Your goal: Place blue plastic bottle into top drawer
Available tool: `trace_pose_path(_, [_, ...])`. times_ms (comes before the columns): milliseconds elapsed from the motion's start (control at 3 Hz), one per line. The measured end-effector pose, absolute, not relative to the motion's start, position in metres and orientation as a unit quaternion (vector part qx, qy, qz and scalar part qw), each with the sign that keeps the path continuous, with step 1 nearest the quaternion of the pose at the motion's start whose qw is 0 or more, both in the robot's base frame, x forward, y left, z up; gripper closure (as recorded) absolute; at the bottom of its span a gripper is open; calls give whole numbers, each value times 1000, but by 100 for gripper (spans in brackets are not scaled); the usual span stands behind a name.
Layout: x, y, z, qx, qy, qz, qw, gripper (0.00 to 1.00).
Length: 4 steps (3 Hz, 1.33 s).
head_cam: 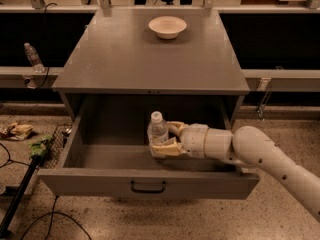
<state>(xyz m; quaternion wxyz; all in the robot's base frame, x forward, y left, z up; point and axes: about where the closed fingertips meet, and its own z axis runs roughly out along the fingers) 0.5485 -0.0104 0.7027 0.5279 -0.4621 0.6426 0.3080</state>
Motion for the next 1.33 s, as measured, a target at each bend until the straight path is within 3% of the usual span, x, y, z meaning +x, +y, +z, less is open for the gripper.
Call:
trace_pose_path(667, [564,-18,702,-442,669,266,534,14])
trace_pose_path(1000, [571,-25,704,-433,692,259,516,0])
trace_pose_path(1333, [573,-36,706,-406,715,259,506,0])
